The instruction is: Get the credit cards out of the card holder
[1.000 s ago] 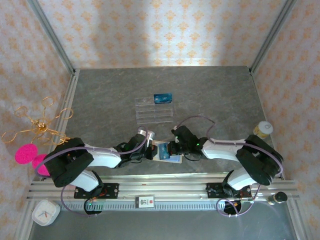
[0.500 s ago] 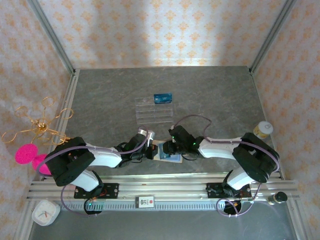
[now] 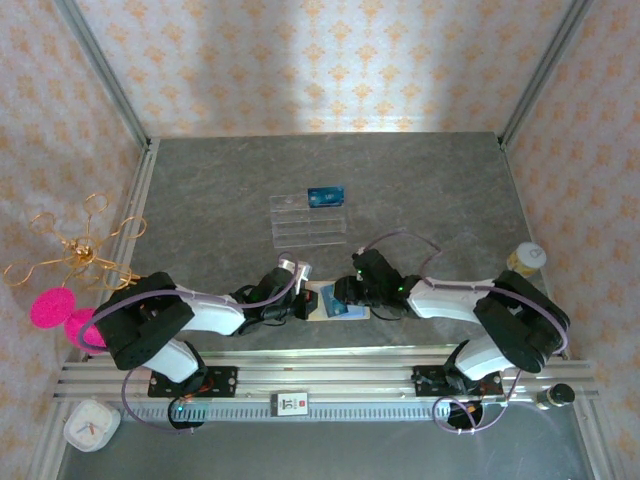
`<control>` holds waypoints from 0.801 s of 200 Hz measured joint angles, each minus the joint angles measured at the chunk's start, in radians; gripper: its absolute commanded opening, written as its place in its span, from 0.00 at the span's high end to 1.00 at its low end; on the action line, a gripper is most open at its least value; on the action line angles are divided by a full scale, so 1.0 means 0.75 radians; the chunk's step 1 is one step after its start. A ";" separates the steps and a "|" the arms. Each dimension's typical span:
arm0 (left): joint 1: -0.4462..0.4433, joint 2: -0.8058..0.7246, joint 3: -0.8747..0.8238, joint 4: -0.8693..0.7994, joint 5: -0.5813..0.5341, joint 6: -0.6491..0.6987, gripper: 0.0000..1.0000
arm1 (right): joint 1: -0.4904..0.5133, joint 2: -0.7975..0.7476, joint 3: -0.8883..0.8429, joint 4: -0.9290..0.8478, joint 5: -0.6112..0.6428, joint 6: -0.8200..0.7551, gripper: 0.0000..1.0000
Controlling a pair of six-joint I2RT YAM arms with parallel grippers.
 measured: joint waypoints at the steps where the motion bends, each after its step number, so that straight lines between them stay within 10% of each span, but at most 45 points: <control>1: 0.000 0.001 0.000 0.001 0.001 0.000 1.00 | 0.001 0.001 0.000 0.001 0.000 0.000 0.68; 55: 0.001 0.002 0.000 0.005 0.003 -0.014 1.00 | 0.053 0.050 0.013 0.017 0.012 -0.008 1.00; 160: 0.004 -0.010 -0.026 0.028 0.043 -0.024 1.00 | 0.024 -0.230 -0.081 -0.136 -0.119 -0.010 1.00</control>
